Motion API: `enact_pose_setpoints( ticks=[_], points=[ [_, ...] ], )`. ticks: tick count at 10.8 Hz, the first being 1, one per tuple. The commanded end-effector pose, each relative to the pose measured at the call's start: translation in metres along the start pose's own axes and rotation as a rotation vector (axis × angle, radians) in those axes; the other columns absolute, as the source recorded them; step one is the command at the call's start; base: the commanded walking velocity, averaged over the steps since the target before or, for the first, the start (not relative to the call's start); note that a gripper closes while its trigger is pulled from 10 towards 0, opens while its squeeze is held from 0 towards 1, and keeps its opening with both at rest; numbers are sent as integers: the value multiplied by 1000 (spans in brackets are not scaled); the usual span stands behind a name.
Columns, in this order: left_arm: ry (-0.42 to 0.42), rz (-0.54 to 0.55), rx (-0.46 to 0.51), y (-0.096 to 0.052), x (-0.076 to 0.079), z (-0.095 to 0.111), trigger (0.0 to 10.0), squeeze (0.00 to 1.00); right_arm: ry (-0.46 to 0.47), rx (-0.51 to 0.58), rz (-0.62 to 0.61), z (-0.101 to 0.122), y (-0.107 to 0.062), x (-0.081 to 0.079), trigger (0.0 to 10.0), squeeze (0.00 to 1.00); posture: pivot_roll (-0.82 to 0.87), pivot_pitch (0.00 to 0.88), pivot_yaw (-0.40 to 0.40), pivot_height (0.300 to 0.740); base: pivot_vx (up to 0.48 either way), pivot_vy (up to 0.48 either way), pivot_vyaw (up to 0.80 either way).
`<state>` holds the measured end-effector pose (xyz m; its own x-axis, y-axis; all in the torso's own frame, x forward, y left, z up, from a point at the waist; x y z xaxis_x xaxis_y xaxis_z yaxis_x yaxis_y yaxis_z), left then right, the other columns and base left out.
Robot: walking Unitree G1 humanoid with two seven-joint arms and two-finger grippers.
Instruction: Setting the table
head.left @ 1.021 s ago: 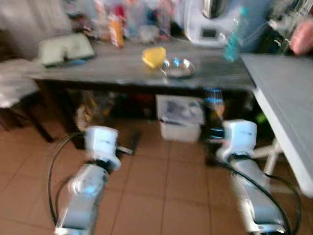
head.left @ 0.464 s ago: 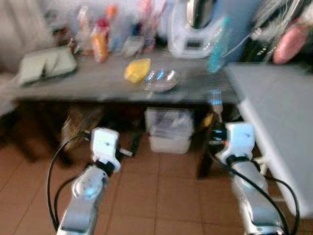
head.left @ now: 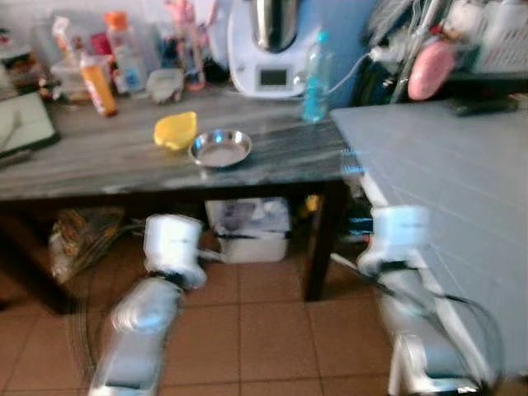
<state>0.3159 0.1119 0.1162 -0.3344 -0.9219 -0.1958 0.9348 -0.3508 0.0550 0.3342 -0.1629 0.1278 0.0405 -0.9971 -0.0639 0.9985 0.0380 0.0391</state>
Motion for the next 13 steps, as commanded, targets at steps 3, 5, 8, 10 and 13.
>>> enact_pose_setpoints(
  ticks=[3, 5, 8, 10, 13],
  points=[
    [30, 43, -8, -3, -16, 0, 10000, 0, 17, 27, 47, 7, 4, -15, 10000, 0, 89, 0, 31, 740, 336, 0, 0],
    [32, 43, -7, -2, -16, 1, 10000, 0, -18, 48, 62, 14, 8, -15, 10000, 0, 90, 0, 31, 740, 322, 0, 0],
    [32, 46, -9, -3, -16, 0, 10000, 0, -17, 41, 75, 12, 8, -18, 10000, 0, 94, 0, 28, 740, 325, 0, 604],
    [32, 46, -11, -3, -15, 0, 10000, 0, -16, 42, 73, 12, 8, -17, 10000, 0, 90, 0, 28, 740, 324, 0, 300],
    [32, 46, -14, -4, -15, -1, 10000, 0, -13, 39, 62, 11, 8, -16, 10000, 0, 91, 0, 26, 740, 310, 0, 0]
  ],
)
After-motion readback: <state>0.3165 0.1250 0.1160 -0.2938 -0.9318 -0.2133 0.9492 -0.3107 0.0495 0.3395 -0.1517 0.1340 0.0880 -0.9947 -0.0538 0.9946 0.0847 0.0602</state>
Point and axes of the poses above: a point about 5 cm out from each wrist's last joint towards the gripper, its own y axis pointing out of the wrist towards the gripper, its own z axis along the axis of the wrist's last joint, x = y × z, the point moved 5 cm from there along y, pointing out of the wrist towards the gripper, and after that the axes turned 9 degrees about y, right-handed, at the moved point
